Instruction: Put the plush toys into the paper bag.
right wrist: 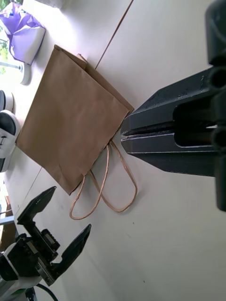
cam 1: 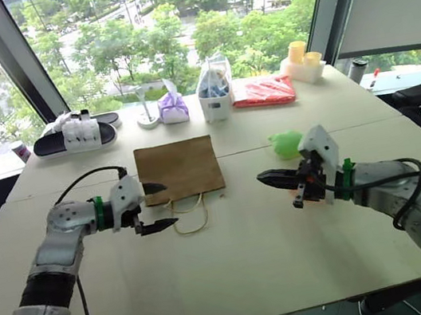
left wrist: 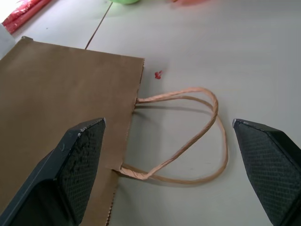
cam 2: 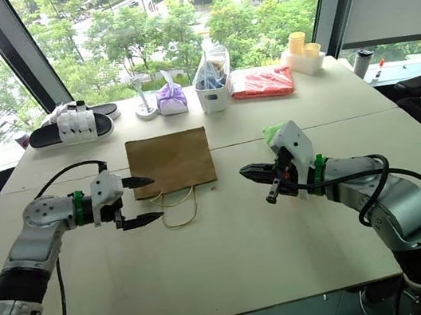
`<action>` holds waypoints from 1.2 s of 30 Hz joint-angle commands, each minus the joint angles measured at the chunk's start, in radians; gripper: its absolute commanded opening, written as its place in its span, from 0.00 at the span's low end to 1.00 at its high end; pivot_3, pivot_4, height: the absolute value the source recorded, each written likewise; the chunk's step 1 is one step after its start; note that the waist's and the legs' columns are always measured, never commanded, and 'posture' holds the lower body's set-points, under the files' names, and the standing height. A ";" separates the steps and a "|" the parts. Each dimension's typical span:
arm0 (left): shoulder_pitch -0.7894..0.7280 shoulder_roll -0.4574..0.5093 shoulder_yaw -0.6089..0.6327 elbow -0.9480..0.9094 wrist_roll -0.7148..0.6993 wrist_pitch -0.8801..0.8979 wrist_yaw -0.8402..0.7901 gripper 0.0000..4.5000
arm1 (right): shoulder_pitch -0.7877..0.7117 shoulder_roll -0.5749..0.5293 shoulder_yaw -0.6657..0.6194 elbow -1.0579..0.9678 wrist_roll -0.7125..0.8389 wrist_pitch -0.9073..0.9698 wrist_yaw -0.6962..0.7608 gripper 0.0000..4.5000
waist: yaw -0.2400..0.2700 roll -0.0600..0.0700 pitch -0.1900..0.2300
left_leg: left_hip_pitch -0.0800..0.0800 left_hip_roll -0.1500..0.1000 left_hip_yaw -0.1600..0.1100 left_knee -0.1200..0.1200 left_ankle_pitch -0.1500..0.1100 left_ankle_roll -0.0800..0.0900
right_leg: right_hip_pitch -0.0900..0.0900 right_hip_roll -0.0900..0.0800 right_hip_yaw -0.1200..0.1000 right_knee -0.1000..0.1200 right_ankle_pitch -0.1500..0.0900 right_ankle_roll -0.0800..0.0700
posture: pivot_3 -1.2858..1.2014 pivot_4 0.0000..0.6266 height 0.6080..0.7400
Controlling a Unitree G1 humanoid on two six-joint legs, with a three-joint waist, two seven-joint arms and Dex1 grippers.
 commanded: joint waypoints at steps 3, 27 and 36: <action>-0.110 -0.059 -0.015 0.203 0.073 -0.171 0.001 0.80 | 0.011 0.003 -0.011 -0.064 -0.006 -0.015 -0.022 0.00 | -0.002 0.000 0.000 | 0.000 0.000 0.000 0.000 0.000 0.000 | 0.000 0.000 0.000 0.000 0.000 0.000 | 0.52 0.24 1.00; -0.269 -0.187 0.150 -0.193 -0.301 0.732 0.099 0.01 | -0.109 0.383 0.285 0.211 -0.323 -0.128 -0.301 0.00 | -0.037 -0.001 0.000 | 0.001 0.000 -0.002 0.001 0.002 -0.002 | -0.006 0.000 0.000 0.015 0.000 0.001 | 0.52 0.24 1.00; -0.261 -0.198 0.218 -0.378 -0.452 0.954 0.208 0.01 | -0.292 0.633 0.295 0.788 -0.451 -0.431 -0.368 0.00 | -0.051 -0.001 0.000 | 0.001 0.000 -0.003 0.000 0.005 -0.009 | -0.007 0.000 0.001 0.015 0.000 0.000 | 0.52 0.24 1.00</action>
